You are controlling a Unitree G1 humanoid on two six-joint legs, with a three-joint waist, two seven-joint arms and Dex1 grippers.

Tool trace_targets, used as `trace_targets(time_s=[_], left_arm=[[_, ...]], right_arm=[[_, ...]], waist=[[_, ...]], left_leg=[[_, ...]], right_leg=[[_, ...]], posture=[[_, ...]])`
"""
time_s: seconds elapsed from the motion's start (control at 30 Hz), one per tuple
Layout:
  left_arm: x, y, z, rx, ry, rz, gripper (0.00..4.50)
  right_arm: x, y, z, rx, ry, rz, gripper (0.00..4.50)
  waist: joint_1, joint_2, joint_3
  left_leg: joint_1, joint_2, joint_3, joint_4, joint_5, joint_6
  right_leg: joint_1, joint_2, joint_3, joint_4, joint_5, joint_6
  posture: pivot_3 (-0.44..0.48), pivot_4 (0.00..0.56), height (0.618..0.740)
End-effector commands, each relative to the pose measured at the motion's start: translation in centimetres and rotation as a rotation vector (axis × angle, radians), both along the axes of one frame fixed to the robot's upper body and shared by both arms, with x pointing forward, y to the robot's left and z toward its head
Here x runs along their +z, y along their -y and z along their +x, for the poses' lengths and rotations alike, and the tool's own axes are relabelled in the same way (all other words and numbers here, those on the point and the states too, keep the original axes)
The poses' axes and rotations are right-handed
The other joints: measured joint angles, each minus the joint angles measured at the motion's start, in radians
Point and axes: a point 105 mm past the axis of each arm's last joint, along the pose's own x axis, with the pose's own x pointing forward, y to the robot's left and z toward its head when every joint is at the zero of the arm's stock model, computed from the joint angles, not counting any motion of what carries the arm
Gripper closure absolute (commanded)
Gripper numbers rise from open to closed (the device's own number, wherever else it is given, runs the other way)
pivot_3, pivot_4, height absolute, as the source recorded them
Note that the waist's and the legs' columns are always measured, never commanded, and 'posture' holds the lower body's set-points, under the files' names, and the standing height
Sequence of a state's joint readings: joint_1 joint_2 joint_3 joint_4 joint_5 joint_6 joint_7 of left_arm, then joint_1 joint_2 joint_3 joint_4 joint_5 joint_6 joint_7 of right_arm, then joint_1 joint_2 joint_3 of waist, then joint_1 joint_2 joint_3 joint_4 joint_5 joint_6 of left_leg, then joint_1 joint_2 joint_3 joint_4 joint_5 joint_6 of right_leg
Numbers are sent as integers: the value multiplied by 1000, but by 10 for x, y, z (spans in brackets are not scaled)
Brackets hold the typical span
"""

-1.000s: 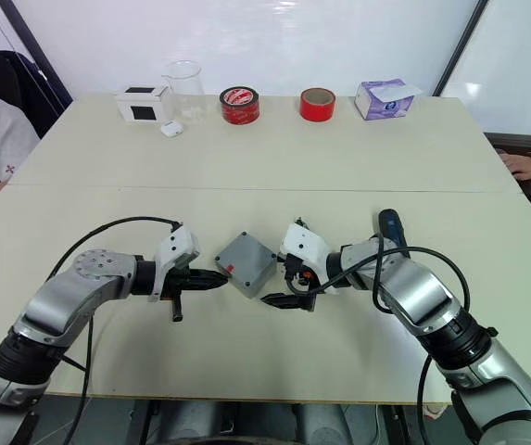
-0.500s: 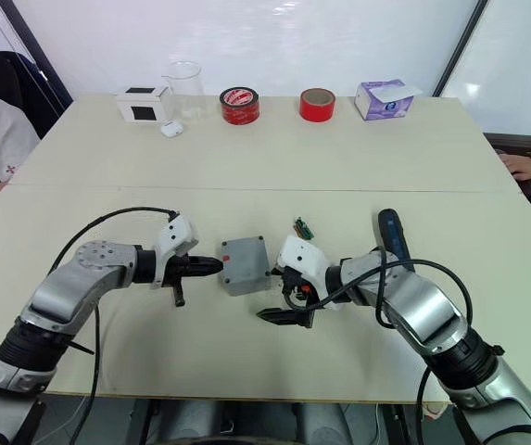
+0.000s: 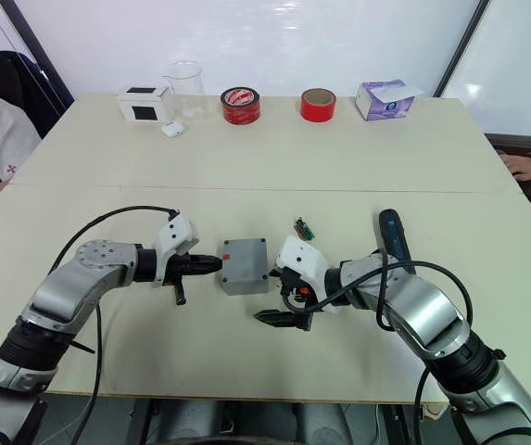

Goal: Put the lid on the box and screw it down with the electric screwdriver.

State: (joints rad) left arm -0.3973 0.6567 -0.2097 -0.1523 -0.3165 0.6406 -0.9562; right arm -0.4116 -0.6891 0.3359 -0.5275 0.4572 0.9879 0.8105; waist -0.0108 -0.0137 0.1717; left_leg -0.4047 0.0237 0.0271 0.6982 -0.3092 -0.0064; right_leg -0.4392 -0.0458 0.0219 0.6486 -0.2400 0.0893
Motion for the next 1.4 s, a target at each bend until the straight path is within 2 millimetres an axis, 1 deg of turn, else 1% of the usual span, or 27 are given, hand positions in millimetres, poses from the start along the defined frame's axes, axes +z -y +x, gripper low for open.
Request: trace_targets(time_s=[0.03, 0.27, 0.33, 0.5, 0.57, 0.63, 0.77, 0.83, 0.93, 1.0, 1.1, 1.17, 1.23, 1.4], left_arm=[[15, 2, 4, -6, 60, -31, 4500], [16, 3, 6, -2, 67, -33, 4500], [17, 3, 6, 0, 71, -34, 4500], [21, -3, 8, 20, 80, -38, 4500], [24, -7, 9, 30, 80, -47, 4500], [27, -8, 10, 30, 85, -57, 4500], [37, -11, 3, -7, 84, -51, 4500], [41, -14, 0, -24, 82, -39, 4500], [54, -16, -6, -62, 80, -39, 4500], [67, -12, -17, -118, 64, -56, 4500], [76, -3, -33, -204, 42, -55, 4500], [80, 0, -39, -230, 34, -54, 4500], [82, 1, -40, -234, 35, -54, 4500], [84, 4, -43, -246, 35, -50, 4500]], right_arm=[[16, -5, -4, 26, 48, 40, 60], [18, -4, -3, 7, 45, 48, 60], [20, 0, -3, -14, 47, 51, 60], [30, 23, -1, -122, 67, 62, 60], [35, 35, 0, -190, 75, 90, 60], [36, 46, 3, -247, 97, 81, 60], [41, 62, 16, -380, 138, 128, 60], [40, 67, 19, -415, 149, 137, 60], [38, 72, 22, -451, 147, 146, 60], [32, 75, 25, -474, 150, 132, 60], [26, 78, 32, -498, 163, 123, 601], [24, 78, 35, -501, 170, 119, 1367], [21, 77, 36, -498, 174, 111, 1992], [13, 75, 38, -489, 174, 96, 1992]], waist=[[0, 0, 0], [0, 0, 0], [0, 0, 0], [1, 0, 0], [1, 0, 0], [1, 0, 0], [-2, 0, 0], [-2, 0, 0], [-2, 0, 0], [0, 0, 0], [0, 0, 0], [-2, 0, 0], [-2, 0, 0], [-2, 0, 0]], left_leg=[[0, 0, 0, 0, 0, 0], [0, 0, 0, 0, 0, 0], [0, 0, 0, 0, 0, 0], [0, 0, 0, 0, 0, 0], [0, 0, 0, 0, 0, 0], [0, 0, 0, 0, 0, 0], [1, 0, 0, 0, 0, 0], [1, 0, 0, 0, 0, 0], [1, 1, 0, 0, 0, 0], [1, 0, 0, 0, 0, 0], [1, 0, 0, 0, 0, 0], [1, 0, 1, 0, 0, 0], [1, 0, 0, 0, 0, 0], [1, 0, 0, 0, 0, 0]], right_leg=[[0, 0, 0, 0, 0, 0], [0, 0, 0, 0, 0, 0], [0, 0, 0, 0, 0, 0], [0, 0, 0, 0, 0, 0], [0, 0, 0, 0, 0, 0], [0, 0, 0, 0, 0, 0], [1, 0, 0, 0, 0, 0], [1, 1, 0, 0, 0, 0], [1, 1, 0, 0, 0, 0], [1, 0, 0, 0, 0, 0], [1, 0, 0, 0, 0, 0], [1, 0, 1, -1, 0, 0], [1, 0, 1, 0, 0, 0], [1, 1, 1, 0, 0, 0]], posture=[[0, 150, 740], [0, 150, 740], [0, 150, 740], [0, 150, 740], [0, 150, 740], [0, 150, 740], [0, 150, 740], [0, 150, 740], [0, 150, 740], [0, 150, 740], [0, 150, 740], [0, 150, 740], [0, 150, 740], [0, 150, 740]])
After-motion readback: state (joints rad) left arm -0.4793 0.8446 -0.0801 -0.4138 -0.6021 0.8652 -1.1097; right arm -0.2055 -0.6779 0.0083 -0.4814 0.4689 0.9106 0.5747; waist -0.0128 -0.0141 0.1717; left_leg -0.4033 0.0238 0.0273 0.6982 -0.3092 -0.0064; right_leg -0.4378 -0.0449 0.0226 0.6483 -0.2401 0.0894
